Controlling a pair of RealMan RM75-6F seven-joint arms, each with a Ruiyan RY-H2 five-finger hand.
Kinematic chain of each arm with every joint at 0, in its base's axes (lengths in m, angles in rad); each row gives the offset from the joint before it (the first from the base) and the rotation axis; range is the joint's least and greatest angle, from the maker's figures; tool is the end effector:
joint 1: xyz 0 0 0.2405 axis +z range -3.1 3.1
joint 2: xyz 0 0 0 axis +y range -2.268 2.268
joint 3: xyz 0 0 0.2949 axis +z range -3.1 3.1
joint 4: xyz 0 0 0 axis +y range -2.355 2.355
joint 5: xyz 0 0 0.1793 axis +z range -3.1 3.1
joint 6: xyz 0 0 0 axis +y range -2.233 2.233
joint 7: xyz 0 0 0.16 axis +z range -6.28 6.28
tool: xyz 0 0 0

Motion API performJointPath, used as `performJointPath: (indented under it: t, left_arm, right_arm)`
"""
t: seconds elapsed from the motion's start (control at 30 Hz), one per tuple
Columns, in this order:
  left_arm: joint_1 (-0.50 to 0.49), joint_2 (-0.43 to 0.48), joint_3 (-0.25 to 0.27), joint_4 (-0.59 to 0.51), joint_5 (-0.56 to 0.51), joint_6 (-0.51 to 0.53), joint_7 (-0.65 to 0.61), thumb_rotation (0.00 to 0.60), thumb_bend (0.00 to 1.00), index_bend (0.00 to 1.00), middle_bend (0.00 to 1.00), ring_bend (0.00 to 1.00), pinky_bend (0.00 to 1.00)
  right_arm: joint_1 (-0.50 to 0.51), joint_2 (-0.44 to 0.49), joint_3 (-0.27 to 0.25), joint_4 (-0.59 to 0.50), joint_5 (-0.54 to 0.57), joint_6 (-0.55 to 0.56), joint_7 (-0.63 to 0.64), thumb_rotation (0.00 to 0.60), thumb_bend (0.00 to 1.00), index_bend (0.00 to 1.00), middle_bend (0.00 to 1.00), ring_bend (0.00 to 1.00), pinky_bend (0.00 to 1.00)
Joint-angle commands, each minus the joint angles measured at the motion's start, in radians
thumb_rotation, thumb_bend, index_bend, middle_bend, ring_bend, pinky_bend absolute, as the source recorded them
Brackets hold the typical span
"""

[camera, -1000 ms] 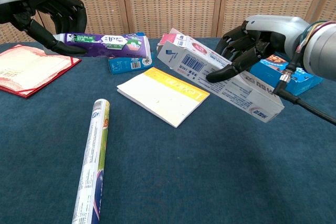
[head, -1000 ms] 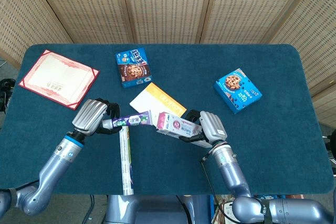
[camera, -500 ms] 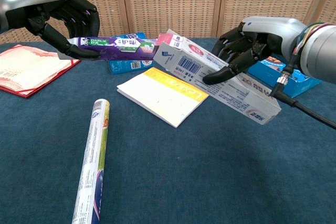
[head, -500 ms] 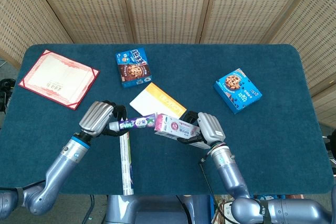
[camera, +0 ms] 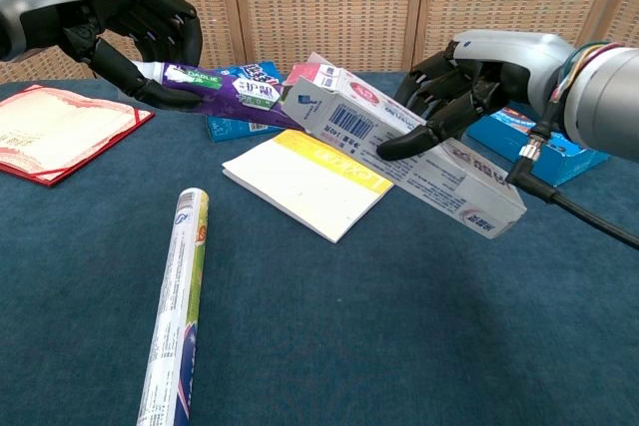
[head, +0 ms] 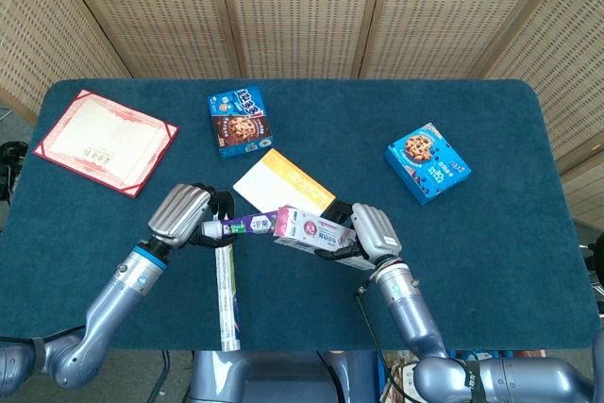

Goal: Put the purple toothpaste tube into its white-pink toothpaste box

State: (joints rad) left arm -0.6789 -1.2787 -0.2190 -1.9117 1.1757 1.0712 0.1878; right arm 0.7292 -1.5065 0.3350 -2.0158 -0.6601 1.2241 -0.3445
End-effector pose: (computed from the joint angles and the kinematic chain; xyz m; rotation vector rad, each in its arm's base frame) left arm -0.1296 0.3395 0.1000 -1.7965 -1.1083 -1.2456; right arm -0.1194 -0.3391 0.0432 1.4536 -1.5916 1.1736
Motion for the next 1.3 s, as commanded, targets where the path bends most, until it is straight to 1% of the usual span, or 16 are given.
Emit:
performJointPath:
  t: [0.03,0.33,0.53,0.8,1.03,1.3]
  left_arm:
    - [-0.001,-0.003,-0.002,-0.003,0.002,0.005,-0.003,0.6,0.36,0.88,0.69,0.54,0.47]
    - [0.006,0.003,-0.009,-0.024,0.04,0.032,-0.026,0.6,0.36,0.88,0.69,0.54,0.47]
    - [0.017,0.033,-0.012,-0.059,0.075,0.052,-0.042,0.6,0.36,0.88,0.69,0.54,0.47]
    - [0.027,0.063,-0.013,-0.076,0.084,0.062,-0.053,0.6,0.36,0.88,0.69,0.54,0.47]
    - [0.025,0.057,-0.012,-0.065,0.079,0.055,-0.075,0.6,0.36,0.88,0.69,0.54,0.47]
    - [0.018,0.024,0.001,-0.043,0.065,0.038,-0.072,0.6,0.36,0.88,0.69,0.54,0.47]
  right_arm:
    - [0.001,0.0,0.0,-0.001,0.0,0.002,0.0,0.6,0.0,0.58,0.51,0.41,0.5]
    - [0.003,0.001,-0.002,0.002,0.007,0.004,-0.001,0.6,0.0,0.58,0.51,0.41,0.5]
    - [0.004,0.003,-0.001,0.003,0.01,0.006,0.0,0.6,0.0,0.58,0.51,0.41,0.5]
    - [0.004,0.005,-0.004,0.002,0.014,0.008,0.0,0.6,0.0,0.58,0.51,0.41,0.5]
    - [0.006,0.002,-0.009,0.001,0.014,0.004,0.0,0.6,0.0,0.58,0.51,0.41,0.5]
    - [0.009,-0.001,-0.01,-0.004,0.012,0.008,-0.005,0.6,0.0,0.58,0.51,0.41,0.5]
